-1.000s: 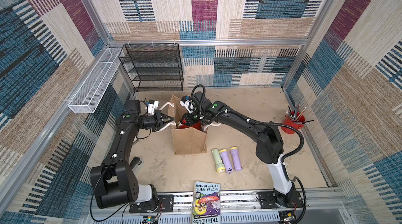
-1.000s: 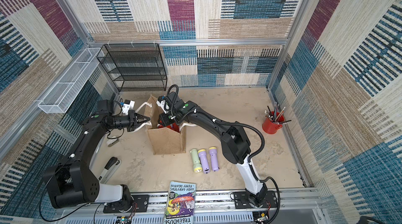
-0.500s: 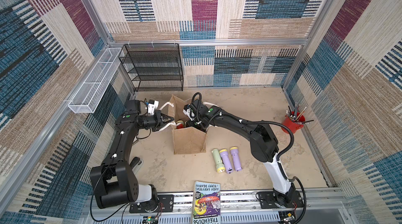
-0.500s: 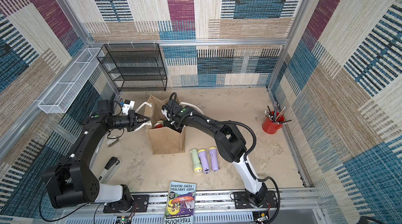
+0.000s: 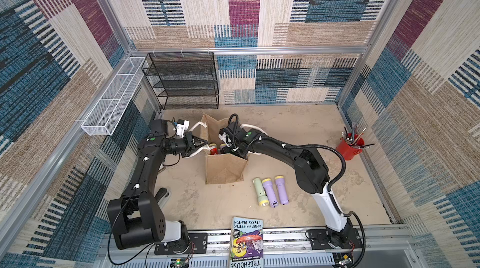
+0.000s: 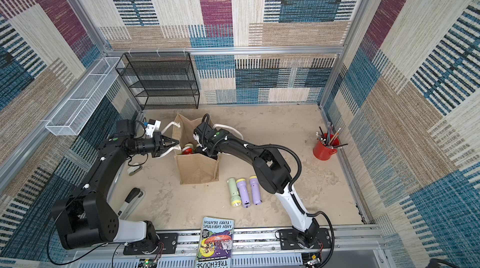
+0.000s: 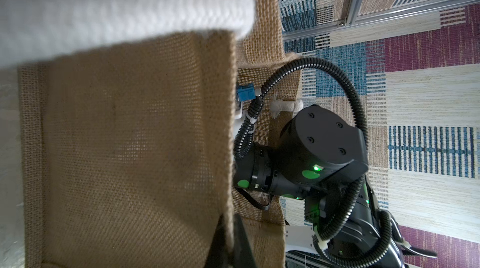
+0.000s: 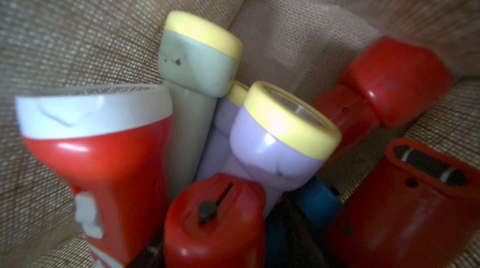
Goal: Put the flashlights into the tote bags
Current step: Place the flashlight in the canvas bag.
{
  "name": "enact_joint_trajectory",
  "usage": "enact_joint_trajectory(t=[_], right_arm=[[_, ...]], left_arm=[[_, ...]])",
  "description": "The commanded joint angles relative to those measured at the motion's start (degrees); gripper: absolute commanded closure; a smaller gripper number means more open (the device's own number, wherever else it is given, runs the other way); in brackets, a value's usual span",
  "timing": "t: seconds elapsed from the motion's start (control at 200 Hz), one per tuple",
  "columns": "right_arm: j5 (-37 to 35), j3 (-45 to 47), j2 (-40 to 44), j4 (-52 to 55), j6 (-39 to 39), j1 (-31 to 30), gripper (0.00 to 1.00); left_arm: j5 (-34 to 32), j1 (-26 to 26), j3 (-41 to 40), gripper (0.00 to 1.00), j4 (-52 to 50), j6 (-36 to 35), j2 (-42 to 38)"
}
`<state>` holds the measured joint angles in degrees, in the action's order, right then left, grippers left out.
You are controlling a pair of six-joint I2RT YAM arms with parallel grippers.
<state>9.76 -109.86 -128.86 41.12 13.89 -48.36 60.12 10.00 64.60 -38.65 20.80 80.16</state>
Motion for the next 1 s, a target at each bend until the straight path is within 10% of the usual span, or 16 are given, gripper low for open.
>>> enact_joint_trajectory(t=[0.0, 0.586, 0.997], right_arm=[[-2.44, -0.21, 0.96, 3.59, 0.09, 0.01, 0.4], [4.05, -13.02, 6.46, 9.64, -4.42, -0.04, 0.23], [-9.67, 3.69, 28.3, 4.1, -0.11, 0.28, 0.24]], left_arm=[[0.7, 0.02, 0.17, 1.0, 0.99, -0.32, 0.0], [2.7, 0.02, -0.09, 1.0, 1.98, 0.56, 0.7], [3.28, -0.2, -0.44, 1.0, 2.79, 1.44, 0.79]])
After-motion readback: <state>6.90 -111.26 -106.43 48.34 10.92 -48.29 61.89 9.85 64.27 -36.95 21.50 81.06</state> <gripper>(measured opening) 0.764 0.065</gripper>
